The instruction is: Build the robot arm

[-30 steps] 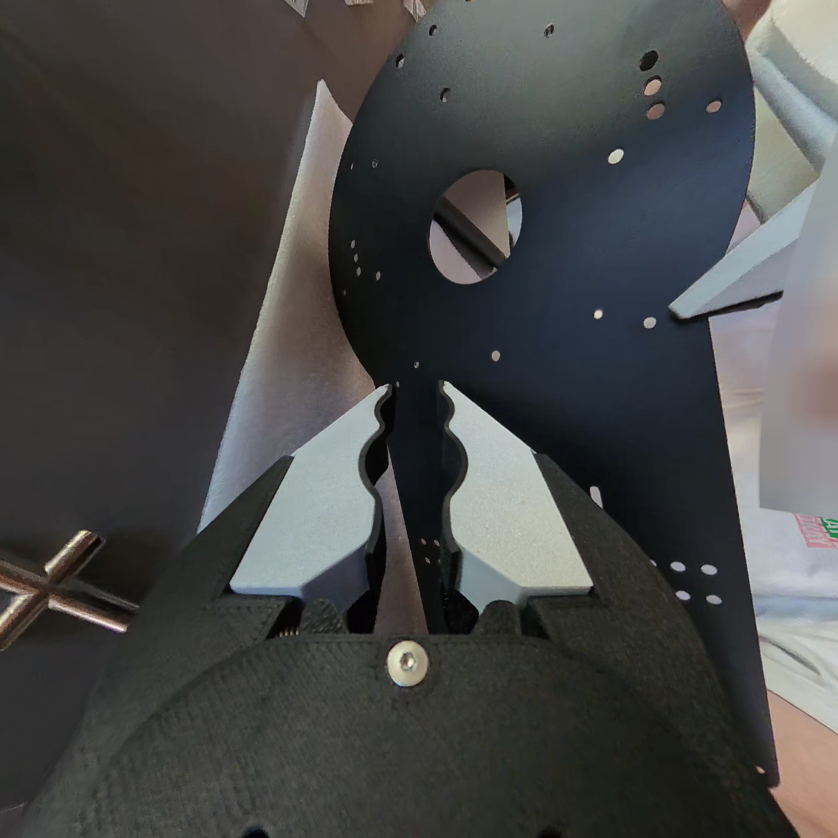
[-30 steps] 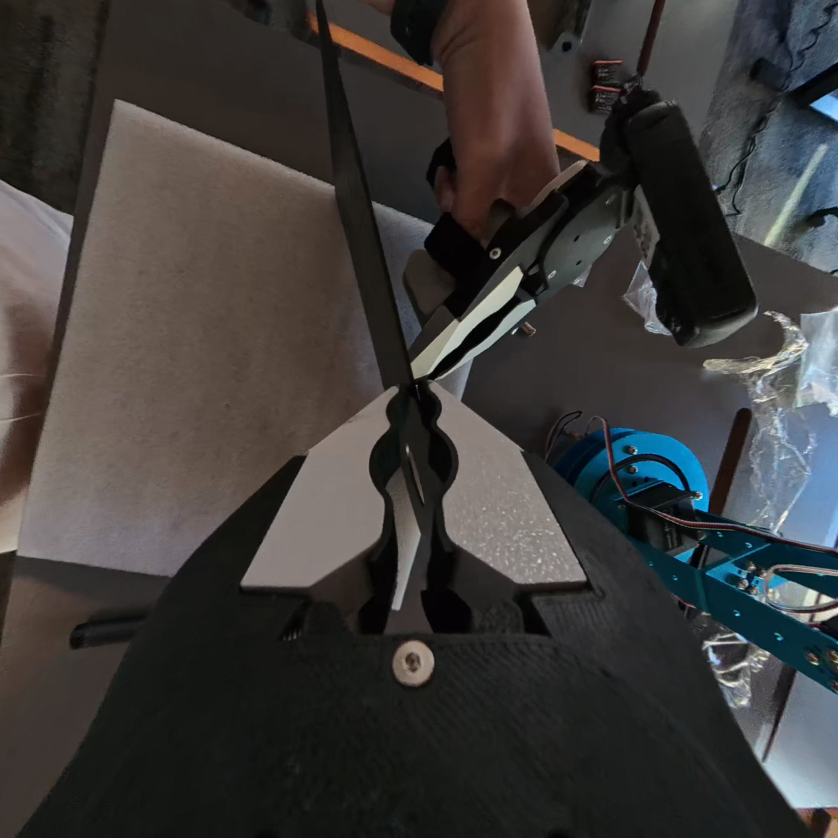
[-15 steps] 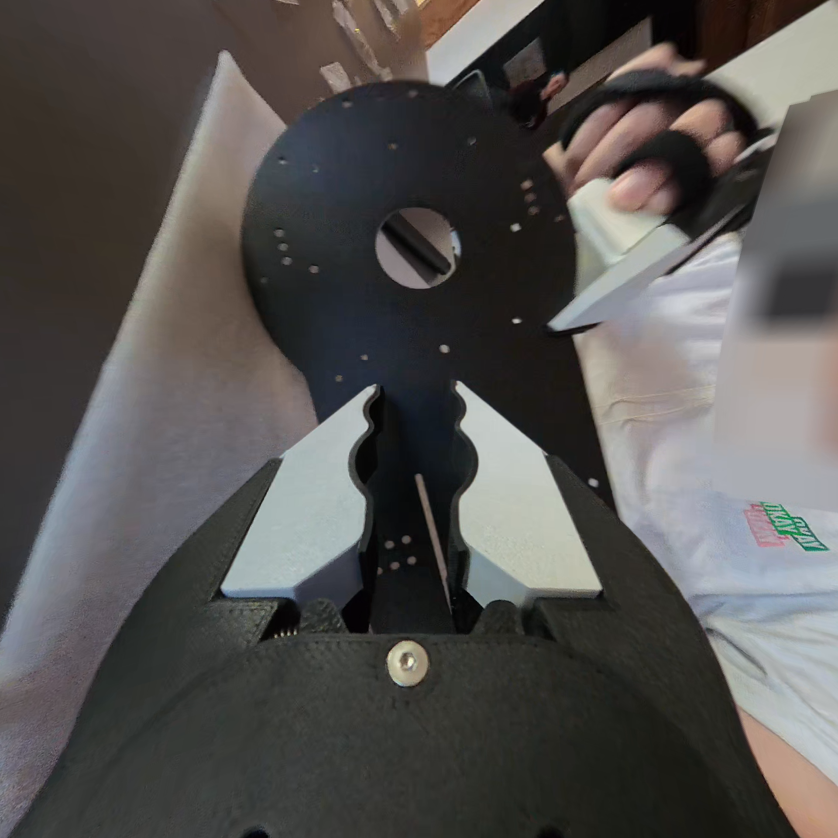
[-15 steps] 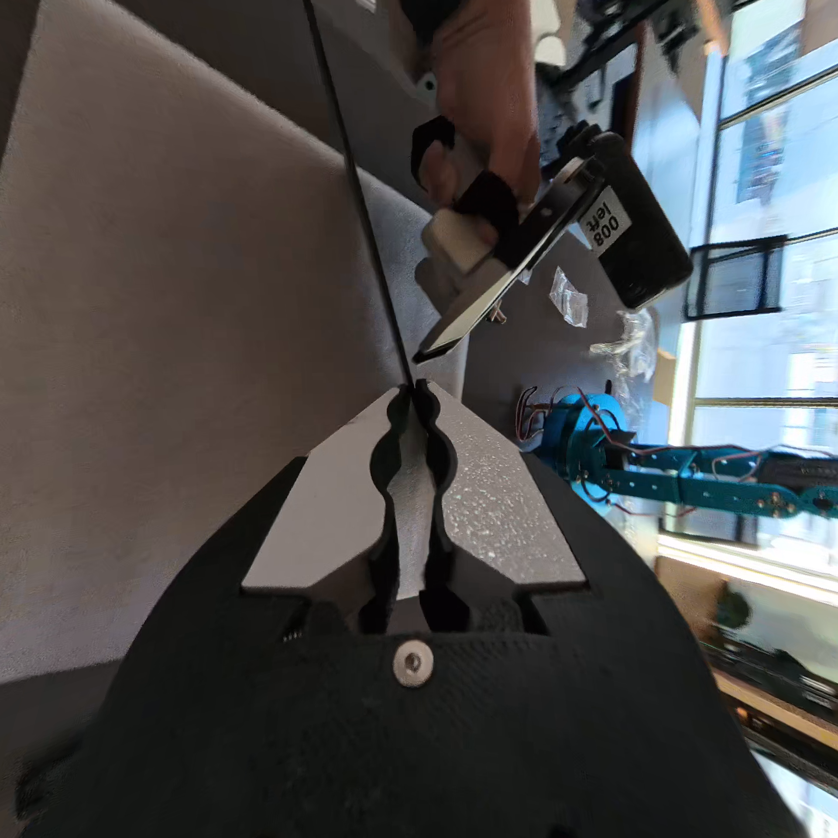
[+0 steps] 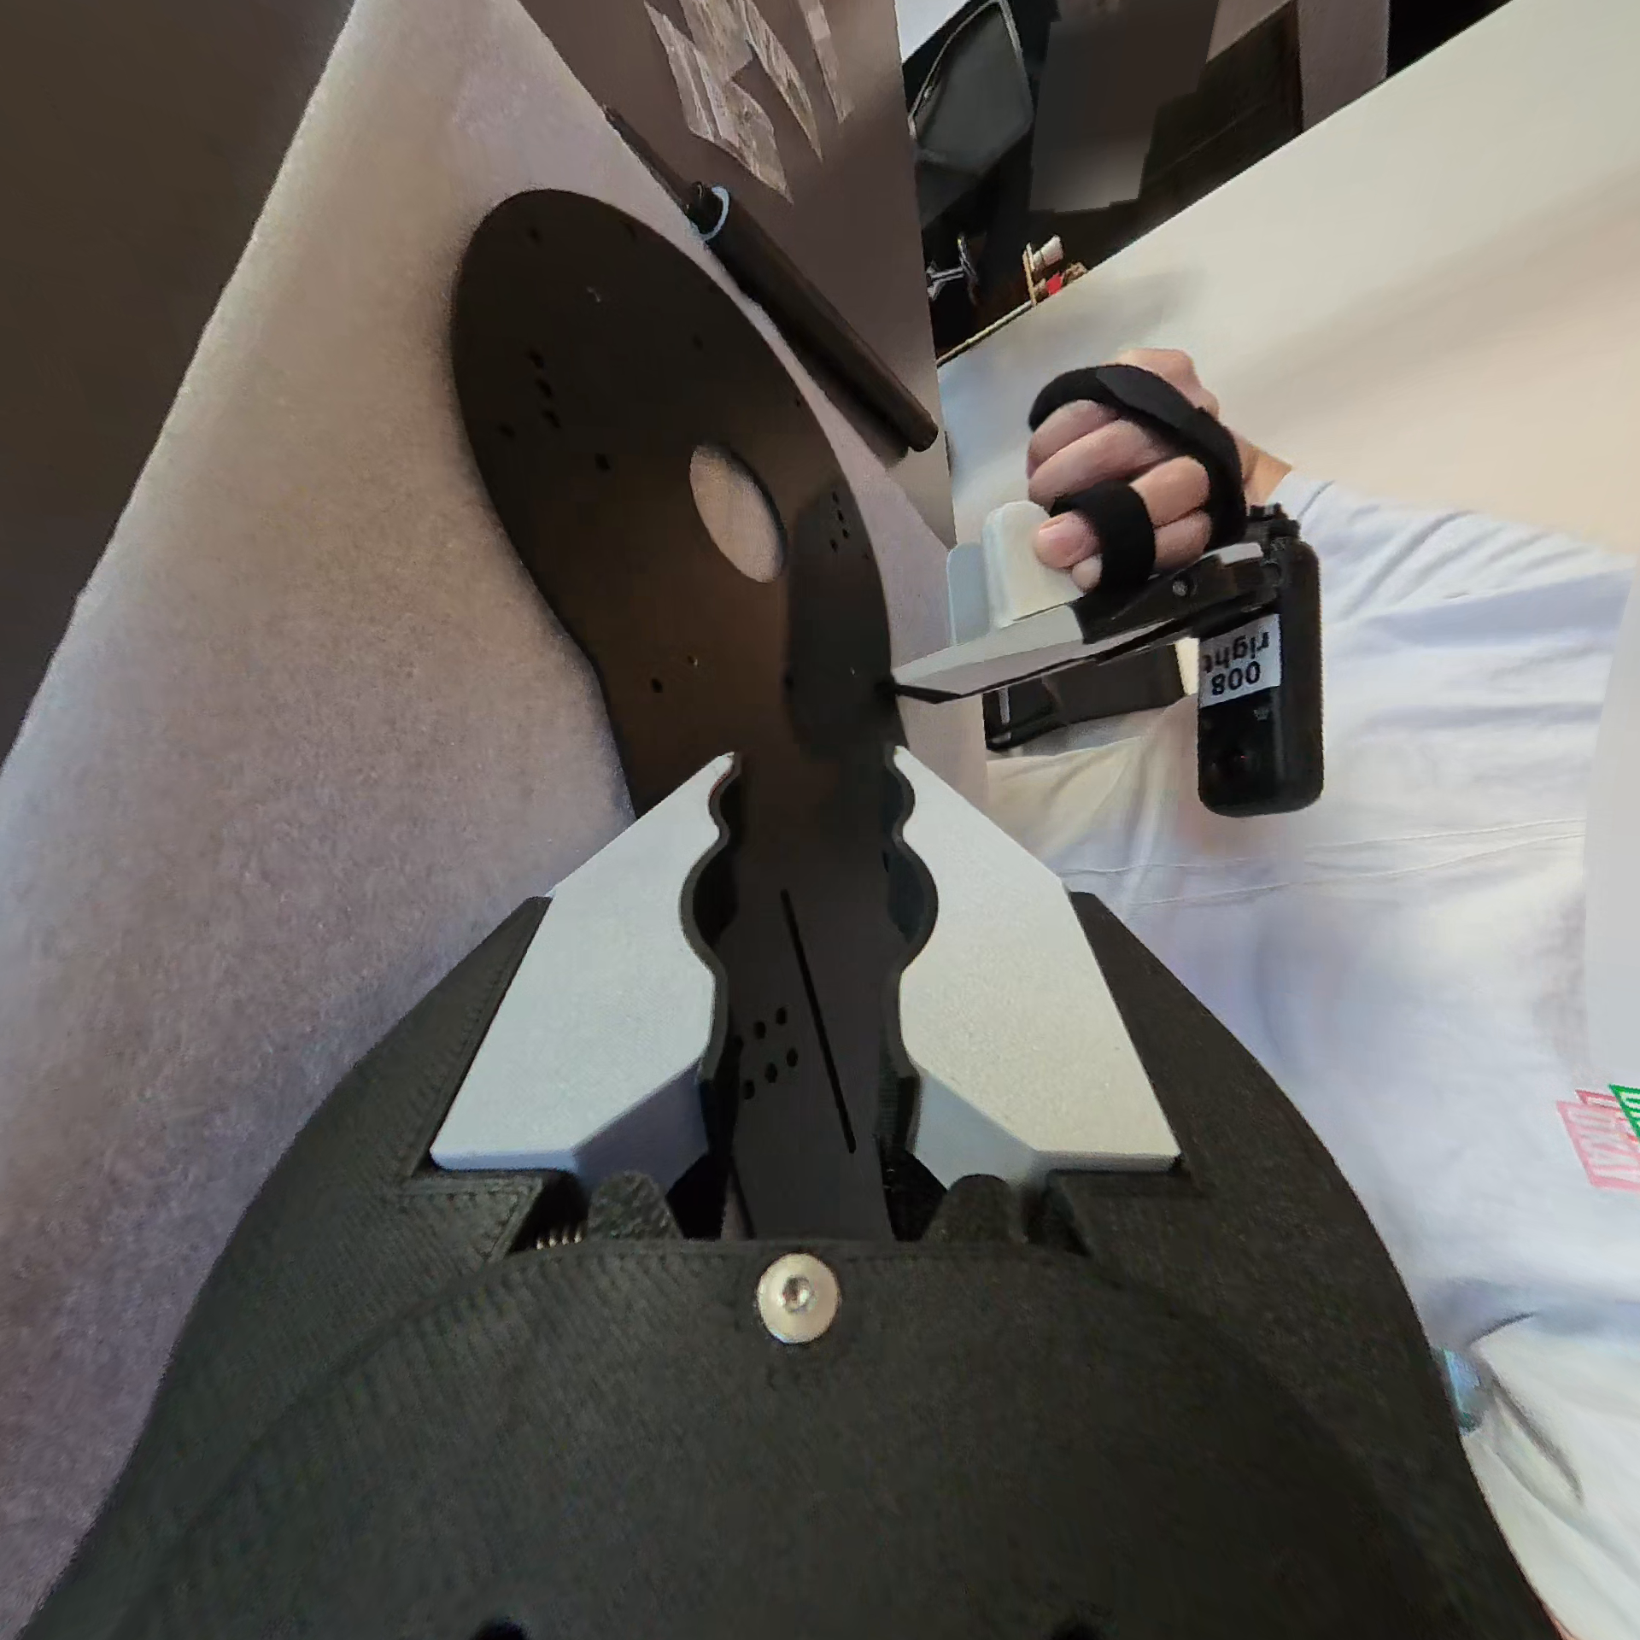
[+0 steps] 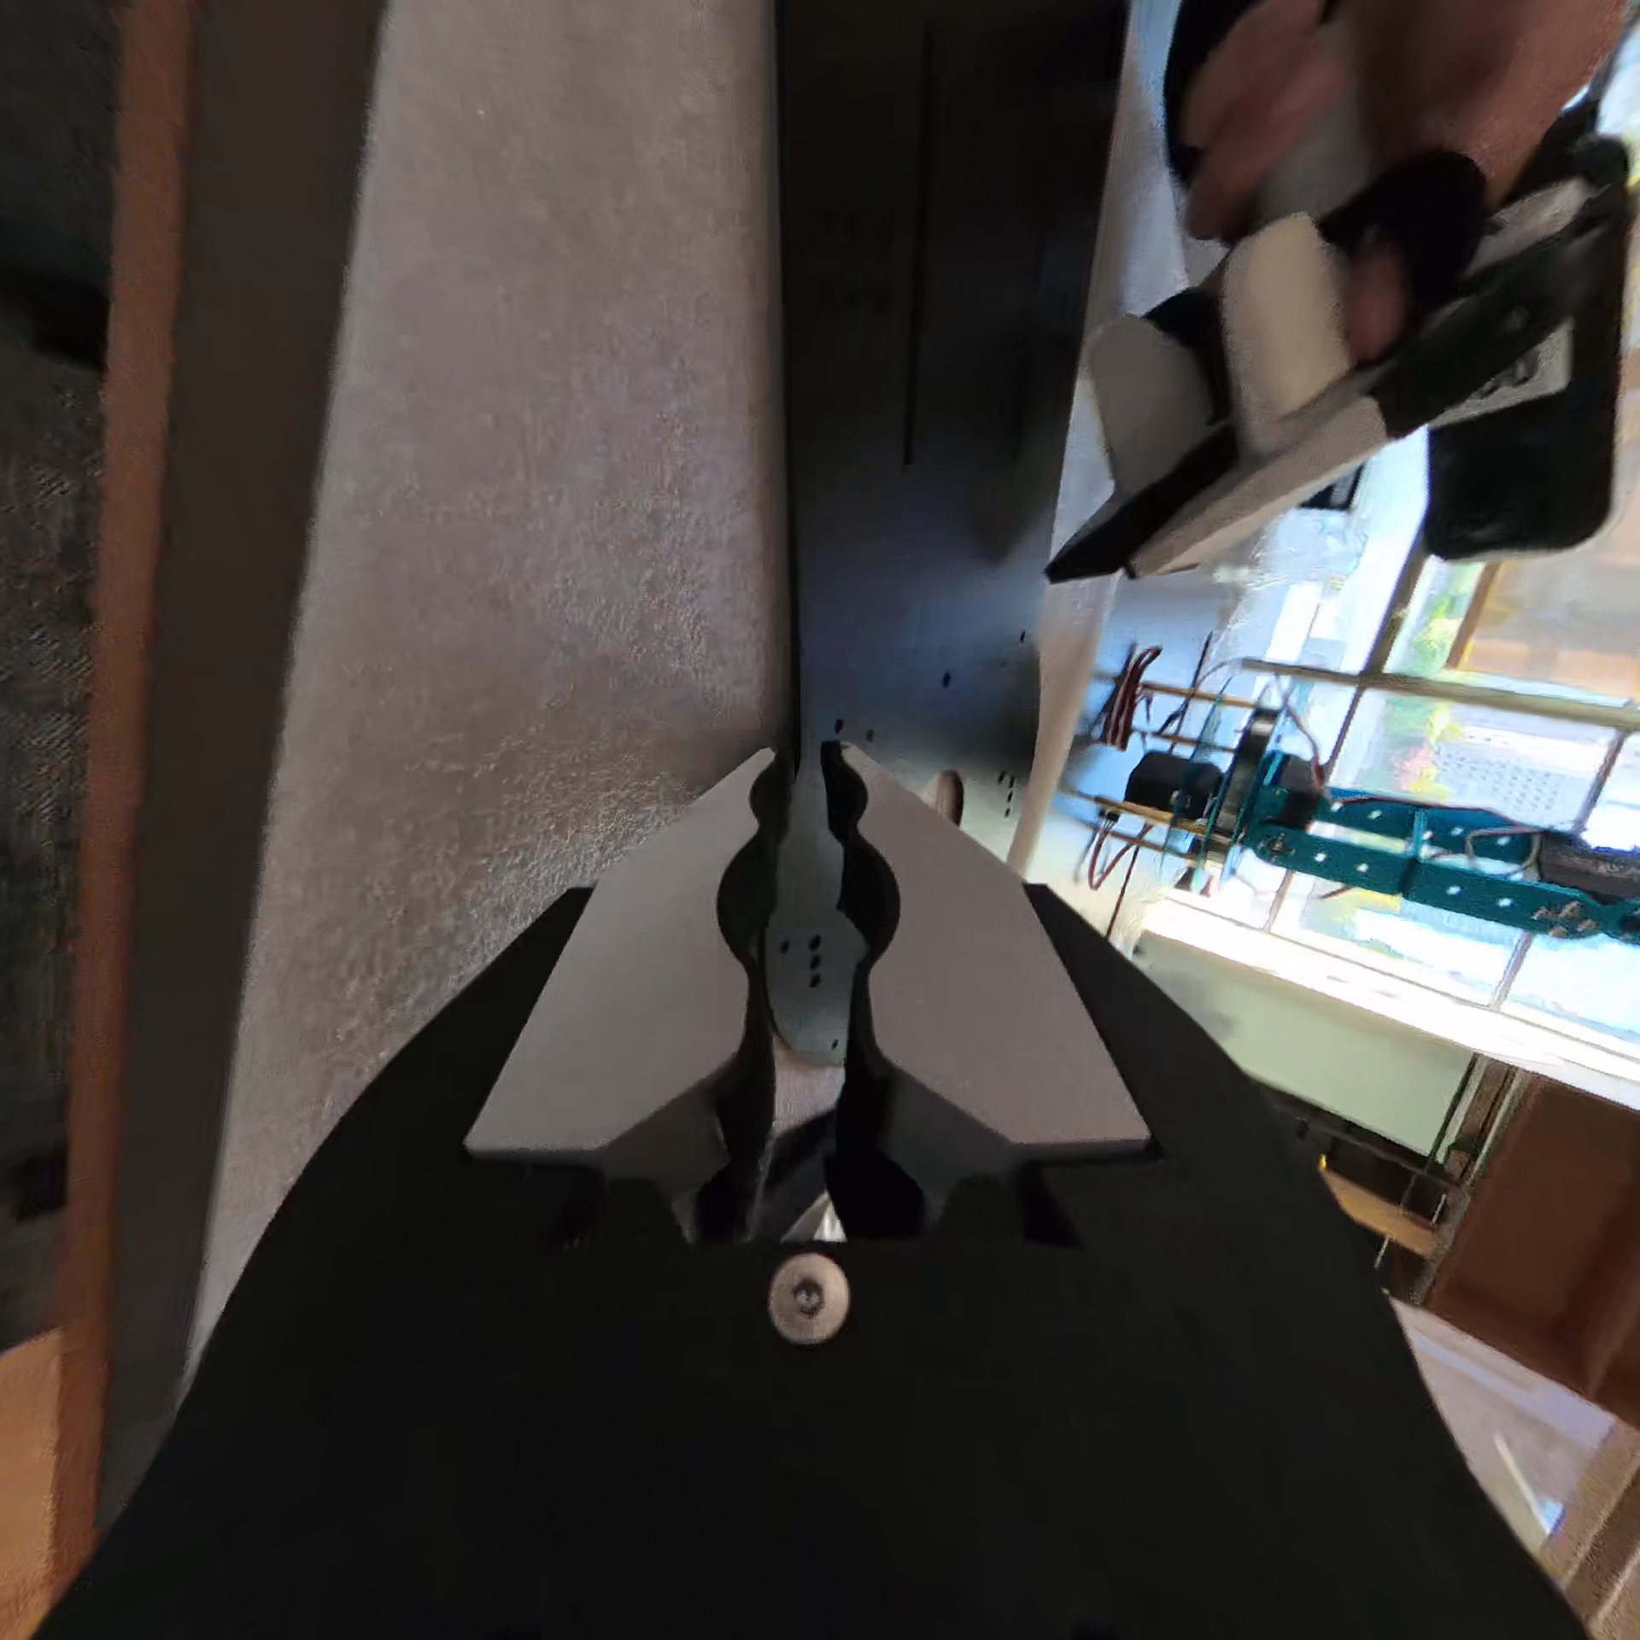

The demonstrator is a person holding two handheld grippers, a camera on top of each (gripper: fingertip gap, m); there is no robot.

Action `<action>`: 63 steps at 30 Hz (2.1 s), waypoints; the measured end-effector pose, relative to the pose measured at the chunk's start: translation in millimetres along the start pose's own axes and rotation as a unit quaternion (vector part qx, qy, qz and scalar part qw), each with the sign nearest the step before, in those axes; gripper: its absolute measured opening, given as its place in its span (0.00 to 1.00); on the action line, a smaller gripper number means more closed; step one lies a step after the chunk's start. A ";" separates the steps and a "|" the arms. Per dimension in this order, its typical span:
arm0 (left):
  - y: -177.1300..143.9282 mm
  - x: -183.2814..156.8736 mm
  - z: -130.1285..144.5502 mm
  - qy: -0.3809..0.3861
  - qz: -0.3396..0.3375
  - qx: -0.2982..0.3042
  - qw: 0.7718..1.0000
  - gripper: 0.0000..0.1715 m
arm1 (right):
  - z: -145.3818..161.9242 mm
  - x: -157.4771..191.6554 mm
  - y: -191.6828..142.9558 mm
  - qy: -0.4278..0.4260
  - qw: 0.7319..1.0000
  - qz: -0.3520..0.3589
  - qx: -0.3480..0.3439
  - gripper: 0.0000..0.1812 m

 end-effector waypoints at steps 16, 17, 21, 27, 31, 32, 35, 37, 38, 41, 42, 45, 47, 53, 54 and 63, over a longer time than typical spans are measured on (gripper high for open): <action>-21.9 -40.5 12.7 0.088 -0.276 -0.211 0.934 0.13 | 149.8 34.6 -124.0 0.485 0.874 0.023 -0.006 0.10; -16.7 -48.4 14.8 0.086 -0.299 -0.231 0.922 0.12 | 166.4 38.5 -135.5 0.507 0.861 0.035 -0.025 0.10; 34.7 -62.3 22.2 0.077 -0.399 -0.228 0.885 0.00 | 234.8 62.0 -176.5 0.539 0.837 0.041 -0.087 0.11; 84.6 -47.3 29.6 0.020 -0.492 -0.202 0.847 0.00 | 308.2 82.1 -212.2 0.539 0.835 0.000 -0.113 0.11; 101.4 -60.8 31.4 0.009 -0.469 -0.239 0.850 0.00 | 320.4 66.4 -214.7 0.522 0.841 -0.010 -0.141 0.11; 107.5 -62.1 32.2 0.018 -0.472 -0.230 0.851 0.00 | 320.8 62.0 -212.1 0.517 0.844 -0.009 -0.144 0.11; 124.3 -63.9 33.7 0.068 -0.494 -0.188 0.846 0.01 | 318.0 49.9 -200.6 0.503 0.852 0.000 -0.145 0.11; 134.7 -68.3 37.1 0.082 -0.495 -0.156 0.851 0.01 | 311.9 43.8 -193.7 0.495 0.858 0.004 -0.137 0.11; 138.9 -70.9 39.0 0.076 -0.490 -0.148 0.856 0.03 | 307.9 41.3 -192.0 0.490 0.861 0.005 -0.135 0.11; 137.9 -80.0 41.4 0.073 -0.482 -0.172 0.856 0.00 | 294.4 33.3 -189.7 0.468 0.871 0.005 -0.146 0.11; 129.4 -80.0 39.9 0.077 -0.500 -0.197 0.840 0.00 | 292.1 30.2 -188.5 0.461 0.875 0.007 -0.145 0.11; 110.2 -73.3 36.7 0.076 -0.522 -0.246 0.813 0.06 | 289.4 19.0 -182.8 0.455 0.879 0.015 -0.143 0.11; 112.5 -66.4 38.3 0.053 -0.503 -0.223 0.833 0.08 | 290.9 13.0 -179.2 0.453 0.879 0.014 -0.144 0.11; 137.2 -78.1 43.6 0.079 -0.465 -0.164 0.867 0.00 | 318.7 -0.4 -180.1 0.442 0.886 0.022 -0.137 0.11; 134.5 -79.7 43.1 0.074 -0.472 -0.175 0.861 0.01 | 325.6 -2.6 -182.4 0.444 0.885 0.026 -0.140 0.11; 113.0 -62.2 37.8 0.023 -0.590 -0.225 0.775 0.00 | 406.9 -7.1 -212.1 0.435 0.885 0.025 -0.163 0.11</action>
Point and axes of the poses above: each gripper's, where its closed fingertips meet, y out along the fingers, z out of its underside, x = y × z across the jaws, the point moved 5 cm from there along -y, back along the fingers, and after that the axes turned 1 degree about x, right-handed, at the moved point
